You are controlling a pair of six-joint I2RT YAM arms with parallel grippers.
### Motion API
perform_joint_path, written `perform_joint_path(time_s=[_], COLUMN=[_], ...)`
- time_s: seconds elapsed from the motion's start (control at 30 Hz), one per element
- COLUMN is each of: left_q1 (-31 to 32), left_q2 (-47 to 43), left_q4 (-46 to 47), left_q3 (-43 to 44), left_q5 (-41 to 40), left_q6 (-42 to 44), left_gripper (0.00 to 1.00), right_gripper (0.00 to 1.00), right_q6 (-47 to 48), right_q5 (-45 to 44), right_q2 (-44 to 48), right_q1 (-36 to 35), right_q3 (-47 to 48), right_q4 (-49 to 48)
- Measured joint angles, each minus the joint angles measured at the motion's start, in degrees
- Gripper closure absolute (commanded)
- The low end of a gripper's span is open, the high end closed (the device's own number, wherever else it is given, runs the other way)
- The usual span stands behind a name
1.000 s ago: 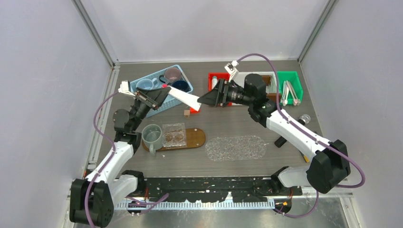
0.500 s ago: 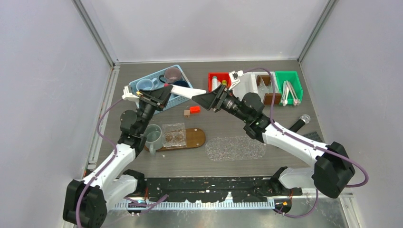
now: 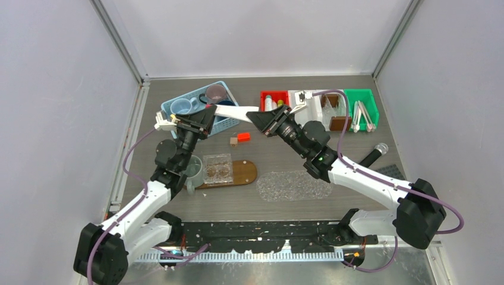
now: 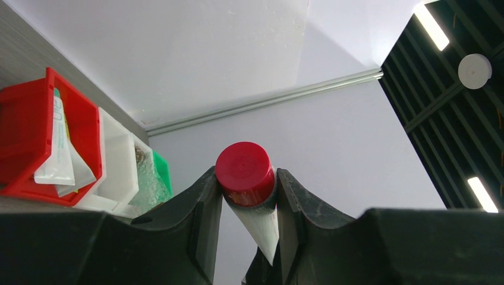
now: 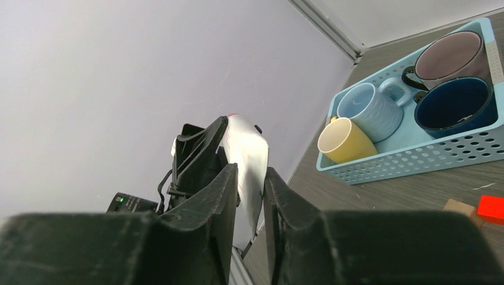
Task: Prepare toiletry sets of a toothbrush and toothpaste on the tray
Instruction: Pick up the toothpaste from the storage box.
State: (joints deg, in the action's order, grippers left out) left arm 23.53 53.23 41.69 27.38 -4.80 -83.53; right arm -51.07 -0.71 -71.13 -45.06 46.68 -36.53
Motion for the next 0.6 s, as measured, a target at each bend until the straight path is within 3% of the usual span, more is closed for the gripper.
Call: perform_joint_path(time_s=[0.13, 0.23, 0.43, 0.6], left_q1=[0.4, 0.5, 0.8, 0.8], left_q2=[-0.1, -0.7, -4.0, -8.9], left_q4=[0.0, 0.4, -0.1, -7.9], left_q3=[-0.1, -1.0, -4.8, -6.3], left_q5=[-0.8, -1.3, -3.0, -5.4], left_q6=[-0.2, -0.4, -0.2, 5.2], left_gripper=[0.98, 0.87, 0.45, 0.21], right_gripper=[0.96, 0.99, 0.99, 0.99], right_q6=[0.2, 0.2, 3.0, 8.3], right_q5=[-1.1, -1.0, 0.4, 2.3], right_q2=[0.0, 0.0, 0.1, 1.9], right_q1=[-0.1, -0.2, -0.3, -0.4], right_q3=[0.0, 0.0, 0.6, 4.3], right_q4=[0.0, 0.1, 3.9, 12.1])
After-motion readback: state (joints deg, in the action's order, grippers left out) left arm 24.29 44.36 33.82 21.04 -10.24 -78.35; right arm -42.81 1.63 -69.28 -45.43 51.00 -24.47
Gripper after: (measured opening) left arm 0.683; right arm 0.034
